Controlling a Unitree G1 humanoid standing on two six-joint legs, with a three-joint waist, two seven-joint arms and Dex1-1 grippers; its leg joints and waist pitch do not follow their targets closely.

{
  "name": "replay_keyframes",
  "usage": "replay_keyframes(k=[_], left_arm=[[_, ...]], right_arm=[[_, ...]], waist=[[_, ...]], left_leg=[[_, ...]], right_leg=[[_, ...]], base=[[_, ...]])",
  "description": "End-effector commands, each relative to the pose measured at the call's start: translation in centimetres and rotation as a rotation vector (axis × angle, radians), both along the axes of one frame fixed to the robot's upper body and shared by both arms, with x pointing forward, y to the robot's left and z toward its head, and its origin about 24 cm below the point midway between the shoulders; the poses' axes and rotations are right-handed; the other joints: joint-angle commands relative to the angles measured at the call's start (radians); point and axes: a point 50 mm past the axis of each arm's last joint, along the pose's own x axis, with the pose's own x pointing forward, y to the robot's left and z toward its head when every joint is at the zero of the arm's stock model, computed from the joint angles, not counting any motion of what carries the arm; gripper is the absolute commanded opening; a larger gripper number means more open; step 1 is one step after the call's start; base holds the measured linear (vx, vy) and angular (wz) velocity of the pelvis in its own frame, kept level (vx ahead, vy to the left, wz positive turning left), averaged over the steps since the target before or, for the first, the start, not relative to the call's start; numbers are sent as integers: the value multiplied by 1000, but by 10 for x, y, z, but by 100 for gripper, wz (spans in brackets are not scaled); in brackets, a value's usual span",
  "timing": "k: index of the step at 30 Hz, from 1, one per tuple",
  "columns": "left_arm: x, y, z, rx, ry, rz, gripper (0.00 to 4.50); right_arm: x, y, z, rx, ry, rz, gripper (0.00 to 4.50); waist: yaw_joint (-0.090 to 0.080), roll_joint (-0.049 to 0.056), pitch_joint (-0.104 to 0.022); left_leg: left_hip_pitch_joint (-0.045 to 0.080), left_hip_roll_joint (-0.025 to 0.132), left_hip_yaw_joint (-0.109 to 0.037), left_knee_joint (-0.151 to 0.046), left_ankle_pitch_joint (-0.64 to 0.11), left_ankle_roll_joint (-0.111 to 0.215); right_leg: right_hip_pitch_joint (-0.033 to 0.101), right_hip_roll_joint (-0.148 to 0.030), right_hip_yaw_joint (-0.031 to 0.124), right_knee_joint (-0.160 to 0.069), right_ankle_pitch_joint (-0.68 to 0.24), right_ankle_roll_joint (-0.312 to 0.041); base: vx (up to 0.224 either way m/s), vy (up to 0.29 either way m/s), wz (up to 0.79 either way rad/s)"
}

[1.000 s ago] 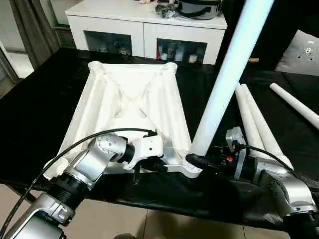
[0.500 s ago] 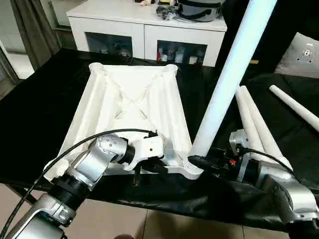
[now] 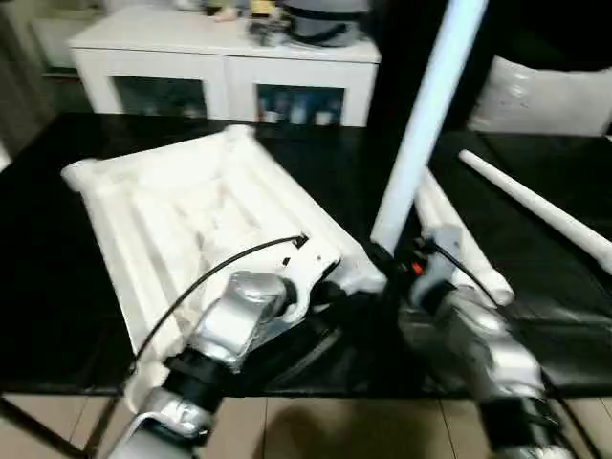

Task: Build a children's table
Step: Rotate leg to tighten, then rotate table base

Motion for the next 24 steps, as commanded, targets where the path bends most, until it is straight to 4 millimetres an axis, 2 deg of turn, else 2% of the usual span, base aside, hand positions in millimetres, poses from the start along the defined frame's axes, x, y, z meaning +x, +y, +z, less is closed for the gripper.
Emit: replay_keyframes(k=[1,2,4,6,7,10,11,12,13,15,16,17,19,22,24], left_arm=[[1,-19,22,-131,-59,-34,0],[1,-19,22,-113,-77,-43,0],[2,-17,21,-86,-94,-48,0],[2,-16,20,-65,-107,-55,0],[3,-14,19,-30,-130,-62,0],[5,-12,18,-7,-145,-58,0],[7,-11,19,8,-175,-61,0],[7,-11,19,8,-175,-61,0],[7,-11,19,11,-190,-66,0],[5,-12,21,4,-203,-97,0],[4,-12,21,-1,-202,-100,43],[4,-12,21,-8,-203,-104,43],[3,-11,22,-23,-200,-100,53],[3,-8,25,-44,-239,-97,72],[3,-7,31,-87,-271,-93,95]], right_arm=[[-12,-12,-40,-7,201,-130,207],[-11,-12,-38,-17,185,-135,240],[-10,-12,-37,-30,166,-137,274],[-10,-13,-36,-17,163,-137,279],[-10,-15,-34,-3,150,-144,303],[-10,-18,-31,-12,131,-153,327],[-11,-24,-27,-30,90,-159,337],[-11,-24,-27,-30,90,-159,348],[-12,-26,-25,-30,79,-162,358],[-17,-35,-17,-47,20,-188,372],[-18,-37,-15,-53,11,-188,393],[-21,-39,-12,-47,-4,-190,393],[-27,-41,-3,-20,-38,-176,410],[-38,-38,6,-35,-70,-99,427],[-43,-35,9,-68,-79,-35,448]], waist=[[4,1,-34],[6,0,-31],[7,-2,-31],[11,-1,-32],[14,-5,-33],[20,-3,-35],[27,-3,-39],[28,-14,-40],[37,-9,-42],[50,-10,-49],[53,-13,-53],[58,-14,-52],[64,-11,-51],[67,-8,-50],[65,-9,-46]], left_leg=[[20,56,-47,-89,-580,-61],[19,55,-43,-88,-563,-49],[20,57,-40,-88,-548,-41],[19,58,-37,-89,-522,-36],[18,58,-34,-89,-502,-26],[16,59,-31,-87,-457,-15],[17,62,-28,-84,-426,-10],[15,62,-25,-83,-411,-3],[11,62,-25,-82,-371,7],[4,62,-19,-74,-266,30],[2,62,-18,-70,-233,39],[-3,60,-16,-66,-185,61],[-2,61,-15,-66,-181,78],[-4,65,-18,-67,-193,77],[-4,65,-19,-71,-239,65]], right_leg=[[-3,-66,33,-97,-441,-117],[-4,-65,34,-98,-429,-125],[-4,-63,36,-96,-413,-130],[-2,-62,38,-92,-370,-141],[0,-63,39,-90,-357,-141],[3,-63,42,-87,-329,-146],[2,-64,43,-85,-303,-153],[3,-62,43,-85,-292,-152],[6,-62,44,-78,-263,-155],[12,-59,44,-64,-134,-166],[14,-60,43,-58,-93,-171],[15,-58,41,-53,-36,-180],[15,-59,39,-53,-39,-188],[14,-57,37,-52,-50,-188],[15,-58,36,-60,-107,-172]], base=[[0,0,0],[0,0,0],[0,0,0],[0,0,0],[0,0,0],[0,0,0],[0,0,0],[0,0,0],[0,0,0],[0,0,0],[0,0,0],[0,0,0],[0,0,0],[0,0,0],[0,0,0]])
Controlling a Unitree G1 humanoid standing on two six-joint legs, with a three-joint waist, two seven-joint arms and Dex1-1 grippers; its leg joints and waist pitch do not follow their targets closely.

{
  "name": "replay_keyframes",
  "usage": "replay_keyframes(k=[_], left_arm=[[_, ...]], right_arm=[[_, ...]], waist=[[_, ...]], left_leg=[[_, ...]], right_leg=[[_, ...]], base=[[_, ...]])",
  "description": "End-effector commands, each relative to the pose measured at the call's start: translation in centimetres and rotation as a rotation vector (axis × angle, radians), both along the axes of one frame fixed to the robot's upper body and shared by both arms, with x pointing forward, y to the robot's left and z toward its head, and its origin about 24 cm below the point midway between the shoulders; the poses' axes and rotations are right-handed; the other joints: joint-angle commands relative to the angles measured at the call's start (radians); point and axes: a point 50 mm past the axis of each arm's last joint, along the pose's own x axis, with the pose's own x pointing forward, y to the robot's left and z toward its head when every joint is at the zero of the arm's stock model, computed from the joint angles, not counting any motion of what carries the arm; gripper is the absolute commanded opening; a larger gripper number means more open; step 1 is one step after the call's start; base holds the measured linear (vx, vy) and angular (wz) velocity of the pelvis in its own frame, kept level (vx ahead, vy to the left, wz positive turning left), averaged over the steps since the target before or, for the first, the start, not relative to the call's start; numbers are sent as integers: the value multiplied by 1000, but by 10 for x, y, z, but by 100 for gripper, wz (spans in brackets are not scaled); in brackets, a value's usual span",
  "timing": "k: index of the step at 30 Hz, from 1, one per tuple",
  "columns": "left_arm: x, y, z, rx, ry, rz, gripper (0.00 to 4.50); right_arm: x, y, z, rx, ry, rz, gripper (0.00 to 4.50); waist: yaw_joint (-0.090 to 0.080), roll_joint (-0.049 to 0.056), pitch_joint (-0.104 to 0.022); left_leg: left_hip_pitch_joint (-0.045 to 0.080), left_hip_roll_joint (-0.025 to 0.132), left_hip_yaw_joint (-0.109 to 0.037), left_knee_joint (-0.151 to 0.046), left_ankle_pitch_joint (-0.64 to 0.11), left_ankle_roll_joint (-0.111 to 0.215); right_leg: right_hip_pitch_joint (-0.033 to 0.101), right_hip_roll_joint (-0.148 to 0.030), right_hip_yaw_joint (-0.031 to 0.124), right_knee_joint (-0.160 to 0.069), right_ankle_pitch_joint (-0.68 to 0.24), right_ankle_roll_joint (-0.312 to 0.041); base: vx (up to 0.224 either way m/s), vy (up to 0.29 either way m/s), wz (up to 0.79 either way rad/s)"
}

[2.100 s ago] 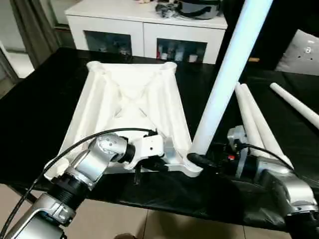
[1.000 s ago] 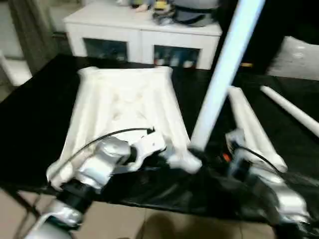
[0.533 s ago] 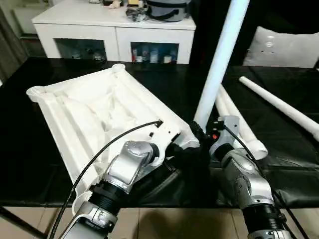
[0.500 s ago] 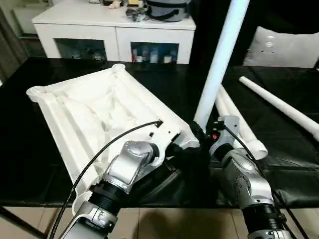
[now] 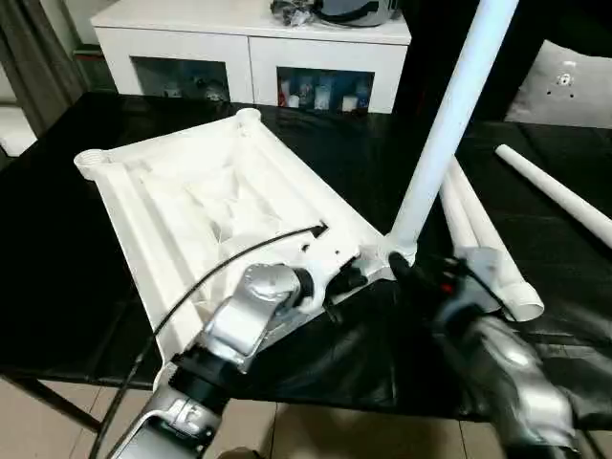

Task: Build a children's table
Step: Rotate table base

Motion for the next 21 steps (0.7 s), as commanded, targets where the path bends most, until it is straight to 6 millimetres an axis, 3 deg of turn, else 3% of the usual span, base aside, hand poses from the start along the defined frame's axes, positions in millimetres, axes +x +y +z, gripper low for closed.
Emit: replay_keyframes(k=[1,2,3,4,5,7,8,9,10,11,13,16,17,18,19,21], left_arm=[[1,3,12,-62,-48,0,95],[-1,5,16,-84,-56,-20,95],[-3,6,20,-98,-64,-36,95],[-7,13,27,-124,-63,-56,95],[-9,17,30,-132,-62,-56,95],[-11,26,33,-128,-71,-36,95],[-12,37,36,-111,-88,-12,95],[-12,37,36,-111,-88,-12,95],[-11,49,39,-87,-103,35,95],[-6,71,44,-52,-133,128,95],[-6,75,45,-46,-140,145,77],[-6,115,49,76,-131,250,55],[-6,137,52,166,-151,308,46],[-6,137,52,166,-151,308,29],[-6,149,55,199,-153,354,20],[-7,177,60,307,-162,441,10]], right_arm=[[-2,3,7,-12,-13,51,448],[-4,5,7,-7,13,71,448],[-5,6,6,-1,34,88,448],[-6,8,7,-12,48,131,448],[-7,10,7,-26,47,153,448],[-9,12,8,-40,49,187,448],[-12,16,9,-45,59,232,448],[-12,16,9,-45,59,232,448],[-14,18,9,-56,70,262,448],[-16,22,8,-72,90,308,448],[-16,23,8,-73,95,317,450],[-14,25,4,-99,128,340,450],[-13,26,2,-113,140,350,450],[-13,26,2,-113,140,350,450],[-12,27,0,-119,152,358,450],[-11,28,-4,-142,178,376,450]], waist=[[2,-2,-49],[-3,-9,-47],[-3,-9,-47],[-5,1,-44],[-9,-3,-44],[-10,-1,-44],[-10,-11,-45],[-7,-11,-45],[-7,-4,-46],[-8,-10,-46],[-12,-6,-45],[-10,-9,-45],[-12,-5,-45],[-13,-4,-45],[-14,-15,-45],[-11,-5,-47]], left_leg=[[20,62,-23,-68,-252,60],[20,61,-23,-71,-277,49],[22,62,-24,-71,-286,45],[24,64,-25,-75,-315,32],[24,66,-25,-76,-329,22],[24,62,-23,-73,-319,19],[22,62,-22,-71,-301,22],[22,63,-23,-71,-291,24],[24,63,-22,-70,-275,28],[22,62,-23,-70,-261,30],[24,59,-21,-67,-254,31],[27,60,-21,-68,-257,26],[27,59,-22,-68,-250,22],[28,58,-22,-68,-249,19],[30,58,-20,-67,-246,17],[33,57,-22,-66,-235,11]], right_leg=[[37,-60,37,-64,-159,-161],[38,-60,36,-69,-200,-157],[37,-61,37,-70,-217,-158],[34,-60,38,-73,-251,-158],[35,-60,39,-72,-263,-160],[31,-58,40,-72,-255,-158],[33,-56,40,-70,-239,-152],[35,-56,39,-66,-229,-153],[32,-53,40,-63,-208,-152],[35,-52,38,-59,-190,-154],[33,-51,38,-60,-187,-158],[31,-51,39,-60,-199,-158],[29,-48,39,-55,-185,-159],[29,-47,38,-54,-184,-158],[29,-47,38,-54,-176,-160],[27,-47,39,-47,-160,-169]], base=[[0,0,0],[0,0,0],[0,0,0],[0,0,0],[0,0,0],[0,0,0],[0,0,0],[0,0,0],[0,0,0],[0,0,0],[0,0,0],[0,0,0],[0,0,0],[0,0,0],[0,0,0],[0,0,0]])
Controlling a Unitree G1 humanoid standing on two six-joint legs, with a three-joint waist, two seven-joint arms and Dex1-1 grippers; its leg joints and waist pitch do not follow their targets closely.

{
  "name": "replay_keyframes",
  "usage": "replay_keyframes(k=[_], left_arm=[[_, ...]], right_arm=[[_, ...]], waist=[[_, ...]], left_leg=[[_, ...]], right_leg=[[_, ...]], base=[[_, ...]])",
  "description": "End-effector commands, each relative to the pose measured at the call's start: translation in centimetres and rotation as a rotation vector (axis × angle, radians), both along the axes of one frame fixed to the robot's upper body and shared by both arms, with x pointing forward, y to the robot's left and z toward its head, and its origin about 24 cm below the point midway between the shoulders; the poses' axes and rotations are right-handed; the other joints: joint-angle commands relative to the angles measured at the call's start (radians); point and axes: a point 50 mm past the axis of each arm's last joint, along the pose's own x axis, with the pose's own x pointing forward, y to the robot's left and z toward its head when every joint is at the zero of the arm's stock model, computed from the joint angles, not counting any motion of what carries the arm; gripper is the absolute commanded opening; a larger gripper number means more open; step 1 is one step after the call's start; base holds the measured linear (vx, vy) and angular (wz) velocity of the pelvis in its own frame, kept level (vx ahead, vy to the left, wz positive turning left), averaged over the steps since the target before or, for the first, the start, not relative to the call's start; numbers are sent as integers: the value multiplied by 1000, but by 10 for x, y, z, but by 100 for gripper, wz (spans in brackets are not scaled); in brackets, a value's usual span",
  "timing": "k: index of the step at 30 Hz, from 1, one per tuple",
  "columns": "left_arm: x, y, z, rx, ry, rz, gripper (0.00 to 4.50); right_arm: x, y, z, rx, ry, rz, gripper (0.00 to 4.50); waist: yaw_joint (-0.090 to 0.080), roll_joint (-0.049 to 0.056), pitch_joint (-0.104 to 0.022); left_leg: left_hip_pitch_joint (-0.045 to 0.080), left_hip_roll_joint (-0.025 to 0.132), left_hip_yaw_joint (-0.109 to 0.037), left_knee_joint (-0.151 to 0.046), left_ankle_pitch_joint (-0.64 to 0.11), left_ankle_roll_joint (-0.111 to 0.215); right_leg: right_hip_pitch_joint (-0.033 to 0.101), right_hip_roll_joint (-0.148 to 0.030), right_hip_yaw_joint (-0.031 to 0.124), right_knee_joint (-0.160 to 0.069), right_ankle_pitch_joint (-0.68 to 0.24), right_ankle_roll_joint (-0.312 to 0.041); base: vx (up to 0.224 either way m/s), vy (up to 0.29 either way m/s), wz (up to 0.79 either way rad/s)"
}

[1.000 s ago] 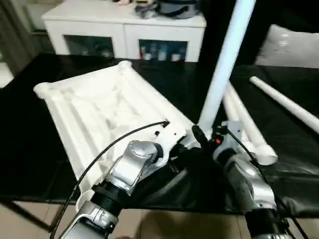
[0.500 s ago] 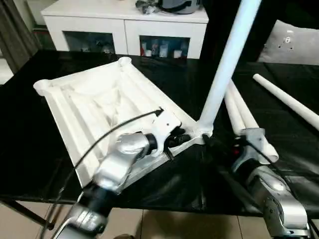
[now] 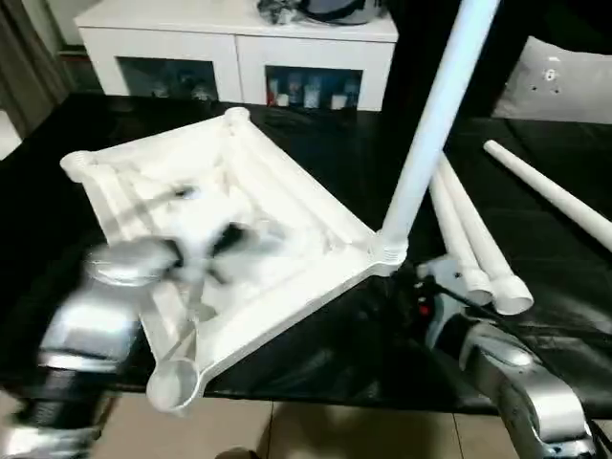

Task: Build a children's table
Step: Rotate table base

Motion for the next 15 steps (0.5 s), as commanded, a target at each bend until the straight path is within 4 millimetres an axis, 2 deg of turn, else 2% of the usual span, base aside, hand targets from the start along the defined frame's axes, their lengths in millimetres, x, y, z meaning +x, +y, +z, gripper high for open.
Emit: replay_keyframes(k=[1,2,3,4,5,8,10,12,13,15], left_arm=[[-1,19,5,89,-5,72,10],[-3,33,5,180,3,114,5],[-3,38,6,208,6,131,5],[-3,43,5,233,15,153,5],[-4,48,3,263,28,165,5],[-6,47,-5,274,65,156,5],[-9,47,-14,314,109,161,5],[-12,47,-20,352,148,152,5],[-13,46,-23,347,164,146,5],[-14,46,-24,344,175,142,5]], right_arm=[[1,0,-2,-31,23,20,450],[3,0,-4,-45,32,27,450],[3,0,-4,-50,32,29,450],[4,1,-5,-49,34,26,450],[6,2,-5,-48,36,23,450],[8,2,-6,-69,33,24,450],[9,3,-6,-73,33,24,450],[10,3,-6,-73,33,24,450],[11,4,-6,-76,30,23,450],[11,4,-6,-78,29,23,450]], waist=[[2,3,-60],[3,0,-59],[2,-1,-57],[4,-6,-58],[8,-3,-57],[14,-2,-58],[13,0,-56],[14,-2,-57],[12,2,-56],[11,-3,-54]], left_leg=[[28,55,-22,-66,-237,15],[29,55,-23,-66,-240,11],[29,54,-22,-66,-242,8],[33,56,-21,-66,-244,3],[33,55,-22,-67,-248,-1],[36,57,-22,-68,-273,-20],[34,57,-23,-70,-299,-29],[35,56,-25,-70,-320,-36],[35,55,-26,-71,-337,-42],[34,54,-26,-70,-361,-45]], right_leg=[[26,-49,39,-51,-162,-169],[26,-48,38,-49,-151,-169],[25,-47,38,-49,-151,-167],[25,-48,39,-49,-143,-167],[24,-49,39,-47,-143,-171],[22,-53,40,-46,-149,-177],[22,-52,41,-48,-163,-172],[23,-55,42,-48,-187,-166],[21,-55,43,-50,-204,-164],[21,-56,44,-53,-233,-162]], base=[[0,0,0],[0,0,0],[0,0,0],[0,0,0],[0,0,0],[0,0,0],[0,0,0],[0,0,0],[0,0,0],[0,0,0]])
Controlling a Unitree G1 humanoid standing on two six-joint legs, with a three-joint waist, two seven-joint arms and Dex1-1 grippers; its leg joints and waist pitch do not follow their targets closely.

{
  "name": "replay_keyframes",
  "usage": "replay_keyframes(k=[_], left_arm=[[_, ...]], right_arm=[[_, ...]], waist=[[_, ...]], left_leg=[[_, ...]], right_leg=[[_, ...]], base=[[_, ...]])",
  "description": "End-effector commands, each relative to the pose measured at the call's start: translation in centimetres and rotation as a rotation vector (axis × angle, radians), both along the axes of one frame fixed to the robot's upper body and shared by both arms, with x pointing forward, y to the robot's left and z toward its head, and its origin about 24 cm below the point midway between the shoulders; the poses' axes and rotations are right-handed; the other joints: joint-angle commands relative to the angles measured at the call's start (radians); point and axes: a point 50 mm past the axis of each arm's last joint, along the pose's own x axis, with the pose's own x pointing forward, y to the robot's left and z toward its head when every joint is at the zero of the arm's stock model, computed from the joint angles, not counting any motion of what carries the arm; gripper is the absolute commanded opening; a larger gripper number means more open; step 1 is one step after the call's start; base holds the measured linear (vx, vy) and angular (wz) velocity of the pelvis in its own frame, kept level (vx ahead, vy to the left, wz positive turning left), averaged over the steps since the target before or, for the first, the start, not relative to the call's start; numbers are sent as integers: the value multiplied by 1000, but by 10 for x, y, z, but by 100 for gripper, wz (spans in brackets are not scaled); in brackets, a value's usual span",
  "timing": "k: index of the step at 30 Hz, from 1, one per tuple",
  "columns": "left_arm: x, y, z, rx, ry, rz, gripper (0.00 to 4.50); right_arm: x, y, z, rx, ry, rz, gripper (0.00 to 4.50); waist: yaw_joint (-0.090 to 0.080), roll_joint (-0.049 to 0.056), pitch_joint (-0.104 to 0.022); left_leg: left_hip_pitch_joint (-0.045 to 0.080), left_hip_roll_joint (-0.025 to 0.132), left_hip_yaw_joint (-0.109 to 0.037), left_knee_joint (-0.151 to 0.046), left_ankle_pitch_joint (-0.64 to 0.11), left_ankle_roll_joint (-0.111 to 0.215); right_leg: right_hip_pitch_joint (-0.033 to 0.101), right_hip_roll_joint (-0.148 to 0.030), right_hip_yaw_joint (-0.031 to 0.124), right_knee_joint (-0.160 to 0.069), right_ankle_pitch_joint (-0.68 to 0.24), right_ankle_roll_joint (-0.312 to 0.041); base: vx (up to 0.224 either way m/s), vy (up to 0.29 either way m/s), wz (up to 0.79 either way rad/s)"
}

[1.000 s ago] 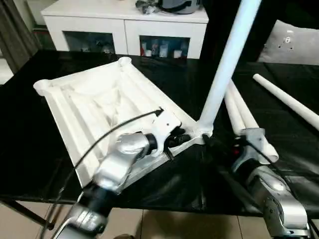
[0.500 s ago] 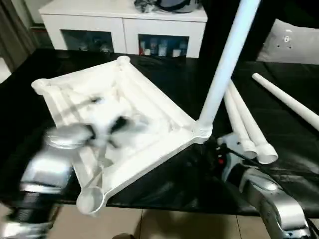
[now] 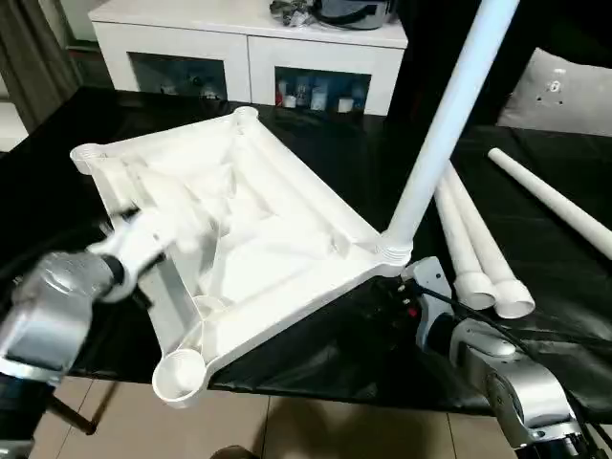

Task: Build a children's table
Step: Rotate table base

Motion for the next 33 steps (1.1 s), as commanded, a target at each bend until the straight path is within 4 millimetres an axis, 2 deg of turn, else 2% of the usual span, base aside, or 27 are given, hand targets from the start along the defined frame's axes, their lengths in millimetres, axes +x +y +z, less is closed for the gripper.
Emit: replay_keyframes(k=[1,2,3,4,9,10,11,12,13,15,16,18,19,20,22,23,24,28,29,33], left_arm=[[-3,2,-5,38,56,-4,5],[-4,3,-7,55,73,-5,5],[-6,4,-10,72,92,-8,5],[-7,5,-11,86,105,-13,5],[-13,0,-15,75,180,-57,5],[-15,-4,-17,63,206,-95,5],[-18,-10,-18,25,227,-135,5],[-19,-19,-19,-10,235,-210,5],[-19,-19,-19,-11,235,-211,5],[-23,-44,-25,-127,283,-383,5],[-23,-51,-27,-162,295,-425,5],[-22,-57,-29,-189,302,-447,5],[-20,-67,-33,-220,312,-483,5],[-18,-73,-36,-245,327,-507,5],[-18,-77,-38,-262,337,-524,5],[-13,-94,-41,-331,350,-577,5],[-13,-94,-41,-331,350,-577,5],[-2,-127,-42,-408,332,-677,5],[-1,-134,-41,-441,328,-693,5],[2,-159,-42,-515,328,-742,5]], right_arm=[[8,1,3,-16,-26,-7,450],[10,2,3,-19,-27,-8,450],[12,2,2,-20,-28,-9,450],[13,3,2,-20,-29,-10,450],[19,7,1,-26,-33,0,450],[21,8,1,-30,-36,0,450],[23,8,1,-29,-38,-3,450],[26,7,1,-31,-42,-11,450],[26,7,1,-31,-43,-11,450],[35,5,1,-45,-50,-40,450],[37,4,1,-55,-52,-48,450],[39,3,1,-62,-53,-54,450],[42,2,2,-75,-59,-63,450],[44,1,2,-78,-63,-65,450],[45,1,3,-79,-65,-66,450],[48,1,4,-83,-71,-68,450],[48,1,4,-83,-71,-68,450],[50,0,7,-91,-84,-62,450],[50,-1,8,-93,-87,-64,450],[52,-9,10,-106,-100,-94,450]], waist=[[0,15,-52],[-4,13,-50],[-4,11,-50],[-3,13,-51],[-6,14,-54],[-6,8,-55],[-7,6,-55],[-6,7,-56],[-5,8,-57],[-5,8,-57],[-5,4,-57],[0,5,-55],[0,5,-55],[-1,0,-53],[0,2,-55],[-1,-6,-55],[-1,-4,-54],[-2,-7,-59],[-5,-4,-60],[-9,-8,-65]], left_leg=[[31,53,-27,-79,-375,-46],[32,52,-28,-79,-397,-49],[31,52,-28,-79,-401,-50],[32,54,-29,-79,-400,-51],[33,54,-28,-78,-377,-51],[33,54,-27,-77,-369,-50],[29,52,-26,-78,-349,-43],[30,53,-26,-77,-345,-44],[31,53,-25,-75,-336,-41],[30,53,-23,-76,-328,-40],[33,52,-21,-74,-332,-39],[37,52,-19,-73,-353,-48],[35,54,-21,-76,-364,-53],[36,52,-21,-77,-380,-55],[37,52,-23,-76,-387,-61],[36,52,-21,-76,-376,-57],[39,51,-19,-75,-378,-55],[32,53,-20,-73,-341,-50],[28,53,-20,-73,-329,-49],[24,51,-16,-64,-273,-26]], right_leg=[[17,-57,43,-65,-256,-159],[13,-56,42,-68,-292,-155],[15,-57,43,-68,-304,-151],[13,-59,44,-70,-312,-147],[14,-53,43,-62,-243,-168],[15,-53,43,-60,-233,-170],[17,-53,42,-58,-219,-174],[17,-55,42,-55,-214,-180],[17,-55,43,-56,-206,-186],[18,-53,43,-55,-191,-190],[15,-54,43,-56,-201,-193],[12,-55,45,-60,-233,-187],[15,-54,44,-59,-242,-178],[14,-54,44,-62,-274,-167],[14,-59,45,-63,-301,-160],[15,-58,44,-65,-301,-156],[11,-58,45,-68,-309,-155],[20,-60,44,-65,-268,-155],[24,-61,44,-61,-245,-162],[30,-58,44,-56,-170,-178]], base=[[0,0,0],[0,0,0],[0,0,0],[0,0,0],[0,0,0],[0,0,0],[0,0,0],[0,0,0],[0,0,0],[0,0,0],[0,0,0],[0,0,0],[0,0,0],[0,0,0],[0,0,0],[0,0,0],[0,0,0],[0,0,0],[0,0,0],[0,0,0]])
